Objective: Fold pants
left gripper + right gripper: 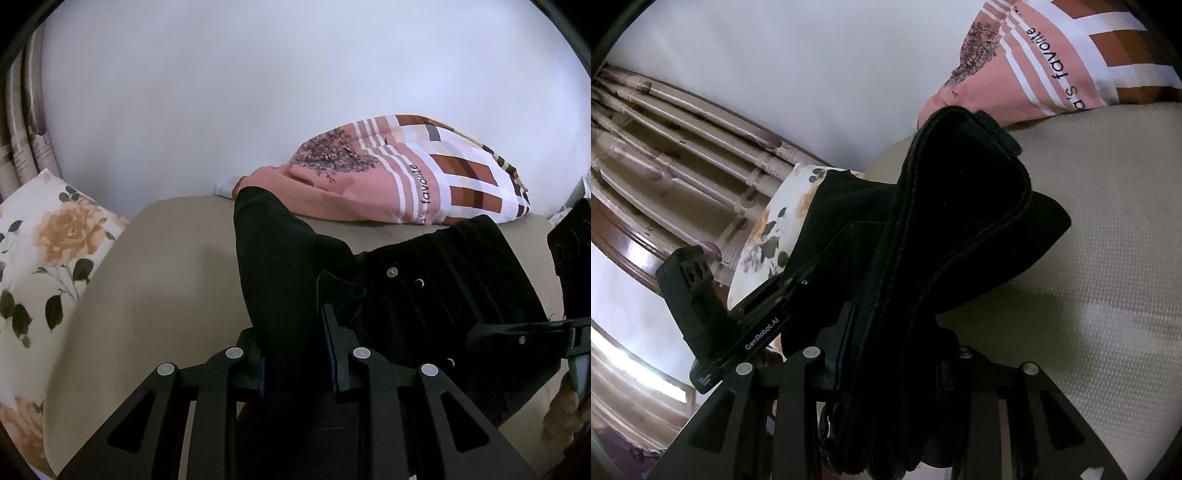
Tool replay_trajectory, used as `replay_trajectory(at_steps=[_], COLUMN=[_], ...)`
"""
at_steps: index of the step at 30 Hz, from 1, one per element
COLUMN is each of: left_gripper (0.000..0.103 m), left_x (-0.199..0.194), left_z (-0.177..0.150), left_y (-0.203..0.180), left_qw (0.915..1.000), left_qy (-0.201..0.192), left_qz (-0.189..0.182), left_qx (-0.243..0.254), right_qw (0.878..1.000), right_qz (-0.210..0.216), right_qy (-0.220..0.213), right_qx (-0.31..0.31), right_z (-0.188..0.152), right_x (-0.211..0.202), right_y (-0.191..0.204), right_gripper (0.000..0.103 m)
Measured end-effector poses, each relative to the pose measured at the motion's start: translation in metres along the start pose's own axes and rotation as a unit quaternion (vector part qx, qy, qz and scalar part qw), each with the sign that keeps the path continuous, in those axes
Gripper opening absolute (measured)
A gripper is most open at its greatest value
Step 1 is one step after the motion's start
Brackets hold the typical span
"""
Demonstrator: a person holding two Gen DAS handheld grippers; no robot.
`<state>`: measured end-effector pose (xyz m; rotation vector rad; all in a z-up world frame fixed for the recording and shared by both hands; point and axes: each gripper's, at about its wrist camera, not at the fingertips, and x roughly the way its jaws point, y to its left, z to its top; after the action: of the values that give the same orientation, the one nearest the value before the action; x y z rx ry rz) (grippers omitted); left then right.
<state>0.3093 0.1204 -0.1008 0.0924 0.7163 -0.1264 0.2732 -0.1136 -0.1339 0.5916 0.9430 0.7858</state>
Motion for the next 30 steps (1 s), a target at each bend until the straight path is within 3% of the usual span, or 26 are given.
replay_trajectory(at_steps=[30], left_gripper=[0.024], left_x=[0.047], left_z=[0.017], left_y=[0.025], left_qw=[0.9994], left_qy=[0.014], left_qz=[-0.001], left_qx=[-0.031], right_qw=[1.0], right_qz=[0.001], right_qy=[-0.004], right_qx=[0.006], right_z=[0.022], right_x=[0.016], right_y=[-0.009], right_gripper=[0.032])
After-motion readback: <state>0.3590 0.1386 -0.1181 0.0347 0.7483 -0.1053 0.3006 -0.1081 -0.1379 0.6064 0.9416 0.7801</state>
